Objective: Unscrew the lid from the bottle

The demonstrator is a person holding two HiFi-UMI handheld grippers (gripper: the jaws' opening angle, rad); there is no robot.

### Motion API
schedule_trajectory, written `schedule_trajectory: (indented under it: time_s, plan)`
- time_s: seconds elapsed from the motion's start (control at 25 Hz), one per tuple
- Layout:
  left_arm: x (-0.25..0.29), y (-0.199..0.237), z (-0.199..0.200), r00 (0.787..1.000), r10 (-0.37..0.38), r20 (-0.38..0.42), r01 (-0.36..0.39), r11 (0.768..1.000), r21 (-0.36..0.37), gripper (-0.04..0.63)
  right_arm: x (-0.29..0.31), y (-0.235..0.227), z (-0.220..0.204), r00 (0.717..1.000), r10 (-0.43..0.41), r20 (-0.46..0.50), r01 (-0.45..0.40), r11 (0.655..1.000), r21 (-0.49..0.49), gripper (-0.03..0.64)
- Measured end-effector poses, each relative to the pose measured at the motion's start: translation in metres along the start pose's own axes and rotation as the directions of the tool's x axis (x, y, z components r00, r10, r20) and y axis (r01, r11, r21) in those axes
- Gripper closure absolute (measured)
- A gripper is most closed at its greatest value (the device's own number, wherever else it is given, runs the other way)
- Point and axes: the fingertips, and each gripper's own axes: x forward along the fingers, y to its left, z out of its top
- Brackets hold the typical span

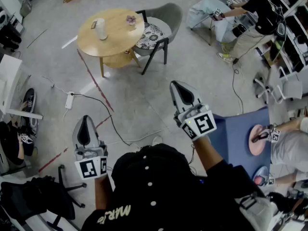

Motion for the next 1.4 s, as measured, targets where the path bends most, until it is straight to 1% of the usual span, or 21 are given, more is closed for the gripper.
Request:
schedule_trajectory:
  time_s: [0.2,0.32,0.44,0.56,0.6,0.68,0.76,0.8,0.84,0.88,0.92,0.96,1.04,1.12,1.28,1.4]
  plan:
    - [0.003,0.005,-0.004,0.999,0.035,-0.015,-0.035,0.999,-0.026,0.592,-0.001,-0.002,0.0,1.0,-0.002,-0.004,0.002,1.0,-0.009,0.621]
    - [-0.002,0.013,-0.011,0.994,0.098,-0.052,-0.099,0.995,-0.015,0.591,-0.006,-0.001,0.0,1.0,-0.005,0.016,0.005,1.0,0.013,0.618]
    - [-0.005,0.02,-0.019,0.99,0.122,-0.074,-0.127,0.989,-0.07,0.592,-0.011,-0.001,0.0,0.999,0.009,0.046,-0.012,0.998,0.061,0.617]
    - [-0.004,0.019,-0.023,0.992,0.103,-0.075,-0.111,0.987,-0.113,0.592,-0.011,-0.002,-0.003,0.999,0.005,0.032,-0.006,0.999,0.041,0.617]
    - [-0.004,0.018,-0.024,0.992,0.1,-0.079,-0.108,0.988,-0.108,0.591,-0.011,-0.003,-0.004,1.0,0.005,0.029,-0.006,0.999,0.038,0.617]
    - [-0.004,0.015,-0.025,0.991,0.105,-0.085,-0.11,0.992,-0.06,0.591,-0.011,-0.005,-0.006,1.0,0.013,0.027,-0.014,0.999,0.042,0.616]
    - [-0.004,0.009,-0.021,0.993,0.103,-0.063,-0.105,0.994,-0.018,0.589,-0.012,-0.006,-0.008,0.999,0.037,0.033,-0.039,0.998,0.047,0.603]
    - [-0.004,0.006,-0.019,0.994,0.098,-0.048,-0.099,0.995,-0.02,0.52,-0.013,-0.007,-0.008,0.998,0.055,0.038,-0.057,0.997,0.053,0.554]
    - [-0.004,0.005,-0.018,0.995,0.096,-0.04,-0.097,0.995,-0.032,0.348,-0.013,-0.008,-0.007,0.996,0.071,0.045,-0.073,0.996,0.06,0.451]
    - [-0.003,0.004,-0.019,0.994,0.102,-0.042,-0.104,0.994,-0.041,0.245,-0.014,-0.01,-0.006,0.995,0.079,0.052,-0.083,0.995,0.064,0.364]
    - [-0.003,0.004,-0.021,0.992,0.11,-0.053,-0.113,0.993,-0.043,0.225,-0.016,-0.012,-0.005,0.995,0.081,0.059,-0.085,0.994,0.064,0.326]
    - [-0.004,0.002,-0.025,0.991,0.116,-0.071,-0.119,0.992,-0.037,0.216,-0.018,-0.016,-0.005,0.995,0.081,0.061,-0.084,0.995,0.06,0.309]
    - [-0.004,-0.005,-0.031,0.987,0.117,-0.105,-0.12,0.993,-0.021,0.213,-0.023,-0.021,-0.008,0.995,0.084,0.054,-0.086,0.995,0.042,0.313]
    - [-0.004,-0.015,-0.033,0.986,0.122,-0.116,-0.124,0.992,-0.005,0.213,-0.027,-0.028,-0.015,0.995,0.093,0.038,-0.094,0.995,0.028,0.326]
    - [-0.006,-0.034,-0.032,0.983,0.152,-0.105,-0.15,0.988,0.024,0.213,-0.036,-0.042,-0.026,0.994,0.107,0.038,-0.109,0.992,0.058,0.334]
    - [-0.002,-0.041,-0.036,0.981,0.16,-0.11,-0.159,0.987,0.022,0.213,-0.032,-0.05,-0.033,0.993,0.109,0.034,-0.112,0.99,0.085,0.336]
